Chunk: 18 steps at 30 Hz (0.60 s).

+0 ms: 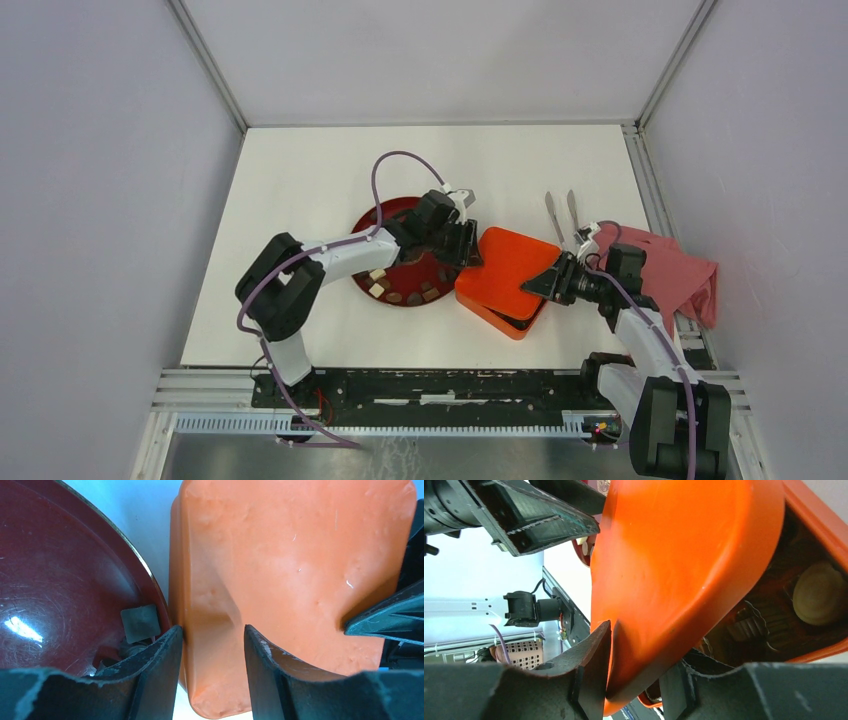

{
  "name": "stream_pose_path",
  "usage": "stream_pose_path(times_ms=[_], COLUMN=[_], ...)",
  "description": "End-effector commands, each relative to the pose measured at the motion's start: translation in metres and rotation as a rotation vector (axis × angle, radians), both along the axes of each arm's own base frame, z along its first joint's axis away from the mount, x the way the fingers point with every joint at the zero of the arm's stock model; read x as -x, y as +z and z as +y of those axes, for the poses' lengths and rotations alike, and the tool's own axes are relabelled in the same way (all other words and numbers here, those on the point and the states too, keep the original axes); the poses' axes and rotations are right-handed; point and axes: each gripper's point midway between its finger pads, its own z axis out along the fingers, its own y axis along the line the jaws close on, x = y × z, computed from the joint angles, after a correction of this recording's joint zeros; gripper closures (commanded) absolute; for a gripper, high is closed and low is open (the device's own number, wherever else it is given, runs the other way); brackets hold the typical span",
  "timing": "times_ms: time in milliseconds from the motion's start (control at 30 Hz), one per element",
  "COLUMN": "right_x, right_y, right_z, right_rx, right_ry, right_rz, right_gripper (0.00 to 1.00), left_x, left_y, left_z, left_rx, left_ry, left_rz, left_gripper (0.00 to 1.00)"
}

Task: Pack the chocolate
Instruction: Close the box lid on the packing box.

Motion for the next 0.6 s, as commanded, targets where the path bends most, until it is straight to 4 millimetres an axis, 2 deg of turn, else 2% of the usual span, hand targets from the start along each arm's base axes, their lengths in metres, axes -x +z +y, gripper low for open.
stream_pose_path(times_ms=[0, 267, 567], right_x=[-0.007, -0.007, -0.004], right_y=[0.006, 0.006, 0.007], right_z=[-0.006, -0.015, -0.023], right_rx=[0.054, 0.085, 0.136], right_ry=[-0.003, -0.015, -0.014], right_rz=[-0.048, -0.039, -0.067], right_gripper=[0.56, 0.47, 0.45], left_x=[-0.006, -0.007, -0.006], left_y=[0.012, 0.014, 0.013], left_z=[-0.012, -0.016, -0.017], left_rx=[0.013, 0.025, 0.022], left_ry=[-0.049, -0.059, -0.065], left_rz=[-0.046, -0.045, -0.038], left_gripper=[0.45, 0.45, 0.45])
